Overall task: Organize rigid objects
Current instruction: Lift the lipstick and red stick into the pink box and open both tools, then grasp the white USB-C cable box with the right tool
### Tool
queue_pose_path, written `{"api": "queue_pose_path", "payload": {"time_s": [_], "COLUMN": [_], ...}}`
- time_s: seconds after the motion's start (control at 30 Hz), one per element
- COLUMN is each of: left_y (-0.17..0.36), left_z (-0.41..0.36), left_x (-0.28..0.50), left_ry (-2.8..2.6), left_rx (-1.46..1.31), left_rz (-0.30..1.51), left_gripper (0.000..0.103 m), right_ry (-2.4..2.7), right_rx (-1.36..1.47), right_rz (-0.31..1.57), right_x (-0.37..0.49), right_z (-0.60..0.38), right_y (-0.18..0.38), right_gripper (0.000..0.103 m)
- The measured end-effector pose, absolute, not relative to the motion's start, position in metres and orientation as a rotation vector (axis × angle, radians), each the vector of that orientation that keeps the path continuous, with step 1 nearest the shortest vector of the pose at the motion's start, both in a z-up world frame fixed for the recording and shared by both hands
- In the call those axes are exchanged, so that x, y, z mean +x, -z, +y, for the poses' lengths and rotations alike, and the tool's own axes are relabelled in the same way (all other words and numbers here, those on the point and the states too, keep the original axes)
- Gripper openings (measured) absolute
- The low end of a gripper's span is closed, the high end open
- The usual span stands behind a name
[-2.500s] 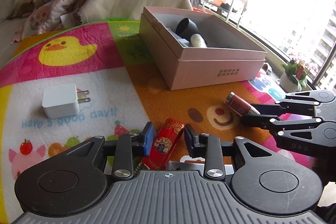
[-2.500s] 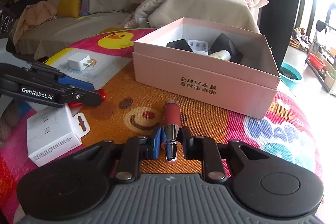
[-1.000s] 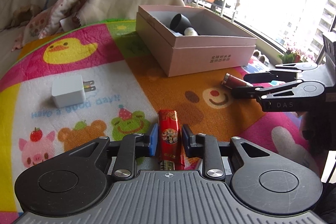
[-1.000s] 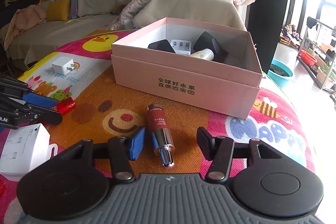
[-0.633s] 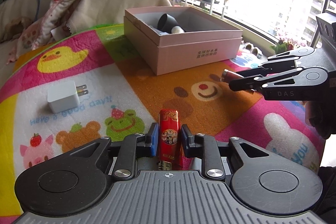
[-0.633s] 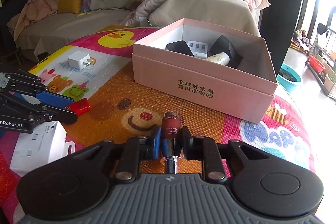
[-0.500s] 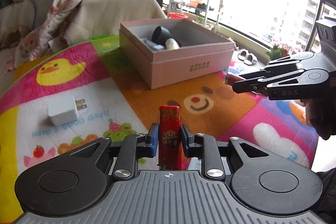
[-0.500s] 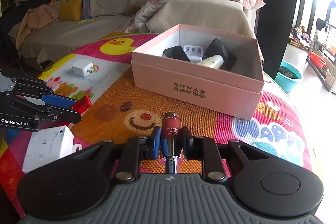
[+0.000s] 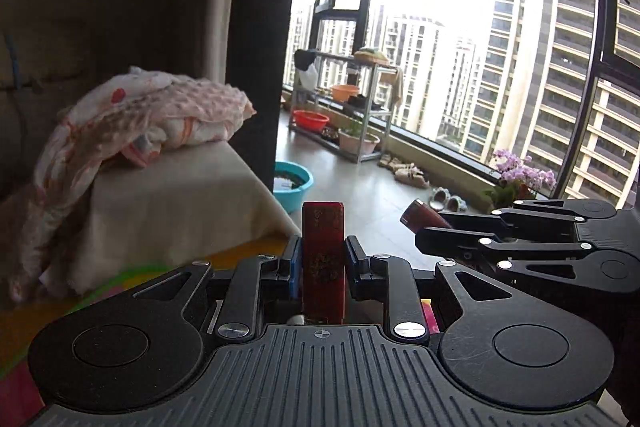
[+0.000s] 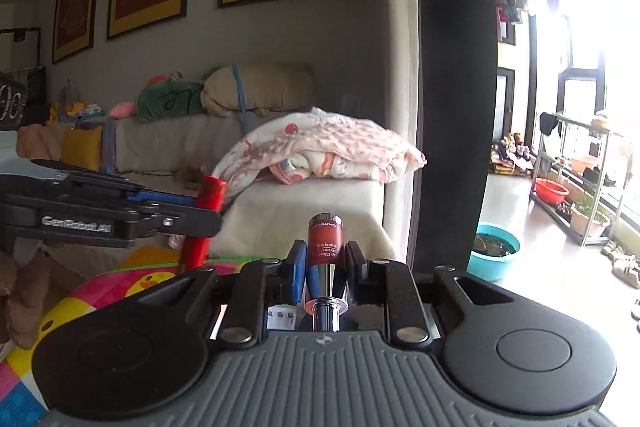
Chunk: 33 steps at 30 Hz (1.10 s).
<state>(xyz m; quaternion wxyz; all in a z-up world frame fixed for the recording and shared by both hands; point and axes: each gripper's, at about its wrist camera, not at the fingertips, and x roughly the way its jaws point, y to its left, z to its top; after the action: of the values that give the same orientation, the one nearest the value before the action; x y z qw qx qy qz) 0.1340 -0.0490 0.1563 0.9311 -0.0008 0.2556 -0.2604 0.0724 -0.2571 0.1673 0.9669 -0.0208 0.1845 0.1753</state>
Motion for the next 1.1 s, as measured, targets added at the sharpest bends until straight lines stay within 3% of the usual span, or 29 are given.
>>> {"api": "queue_pose_path", "payload": {"time_s": [0.17, 0.4, 0.57, 0.87, 1.1], "left_y": [-0.095, -0.060, -0.065, -0.078, -0.052], "left_z": [-0.064, -0.052, -0.032, 0.030, 0.059], "left_x": [0.160, 0.186, 0.174, 0.081, 0.002], "left_ry": [0.533, 0.511, 0.491, 0.394, 0.397], "left_rx": [0.045, -0.014, -0.065, -0.150, -0.147], "left_rz": [0.654, 0.740, 0.696, 0.598, 0.712], "left_gripper": [0.026, 0.026, 0.026, 0.026, 0.026], "right_ry": [-0.347, -0.341, -0.324, -0.437, -0.745], "right_rx": [-0.055, -0.029, -0.005, -0.172, -0.196], "right_rz": [0.505, 0.668, 0.656, 0.546, 0.637], "right_x": [0.105, 0.136, 0.130, 0.054, -0.014], "right_z": [-0.248, -0.243, -0.246, -0.229, -0.200], "right_y": [-0.115, -0.064, -0.061, -0.072, -0.062], "right_gripper": [0.020, 0.021, 0.048, 0.066, 0.072]}}
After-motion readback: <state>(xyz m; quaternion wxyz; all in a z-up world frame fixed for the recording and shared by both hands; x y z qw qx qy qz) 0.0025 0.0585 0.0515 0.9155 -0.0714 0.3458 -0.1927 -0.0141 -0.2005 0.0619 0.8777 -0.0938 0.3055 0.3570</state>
